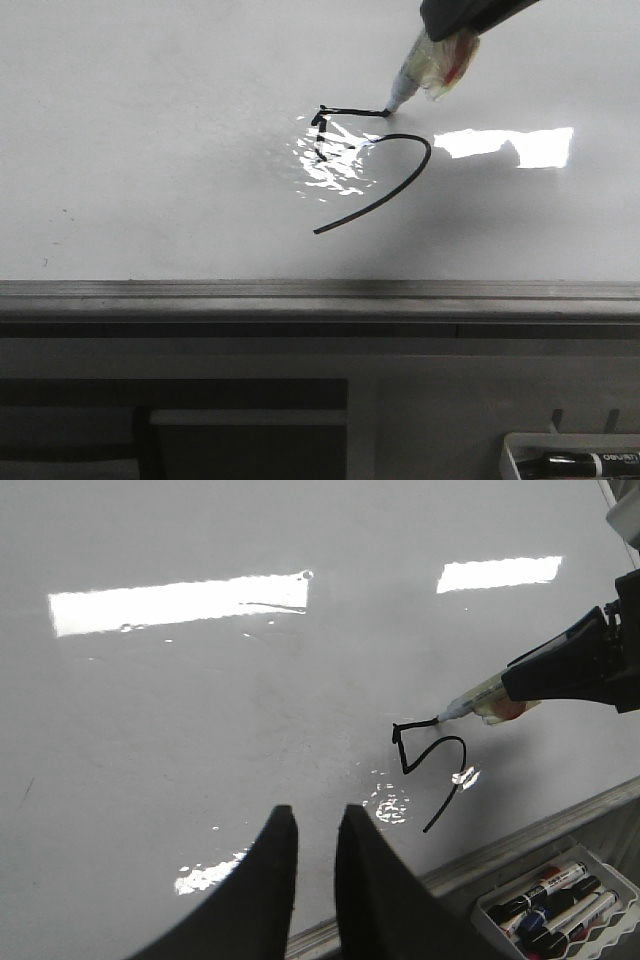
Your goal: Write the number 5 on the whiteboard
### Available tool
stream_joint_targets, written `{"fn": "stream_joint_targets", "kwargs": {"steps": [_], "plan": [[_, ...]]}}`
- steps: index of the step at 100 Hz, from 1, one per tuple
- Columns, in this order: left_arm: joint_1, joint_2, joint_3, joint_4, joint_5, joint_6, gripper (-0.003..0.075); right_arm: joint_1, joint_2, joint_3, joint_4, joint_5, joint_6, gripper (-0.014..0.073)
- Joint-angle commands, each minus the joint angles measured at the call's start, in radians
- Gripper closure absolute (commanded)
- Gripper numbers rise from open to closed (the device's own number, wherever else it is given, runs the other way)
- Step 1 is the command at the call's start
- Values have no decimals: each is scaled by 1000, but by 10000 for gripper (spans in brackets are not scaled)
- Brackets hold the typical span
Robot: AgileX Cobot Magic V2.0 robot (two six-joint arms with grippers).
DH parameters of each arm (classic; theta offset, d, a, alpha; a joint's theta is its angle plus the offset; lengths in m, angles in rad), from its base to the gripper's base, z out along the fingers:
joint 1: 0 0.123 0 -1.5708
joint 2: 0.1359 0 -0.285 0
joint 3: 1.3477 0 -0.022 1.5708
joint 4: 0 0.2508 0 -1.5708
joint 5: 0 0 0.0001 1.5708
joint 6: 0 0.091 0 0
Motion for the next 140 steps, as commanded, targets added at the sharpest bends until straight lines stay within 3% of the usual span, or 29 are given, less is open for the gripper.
{"fn": "stream_joint_targets", "kwargs": {"steps": [1,29,49,56,68,73,93,107,120,140], "plan": [[4,11,-26,-23,-76,-8,648,-26,5,-5,-100,128,-5,635],[4,11,-26,-38,-76,-8,648,84,-166,-36,-66,-130,-5,635],[4,35,-33,-77,-67,0,629,118,-239,-54,-107,-128,-16,635],[4,68,-60,-77,-11,45,555,119,-241,-54,-107,-128,-35,636],[4,153,-133,-110,116,185,345,143,-241,-26,-97,-142,-122,650],[4,194,-170,-130,167,257,307,169,-239,-2,-97,-171,-153,662],[4,335,-260,-297,337,642,345,238,-239,71,-97,-242,-200,662],[4,394,-282,-435,385,809,346,251,-239,83,-87,-322,-200,662],[2,439,-301,-515,417,863,346,282,-239,83,-82,-363,-200,662],[-78,507,-359,-497,421,866,346,340,-222,96,-67,-363,-200,662]]}}
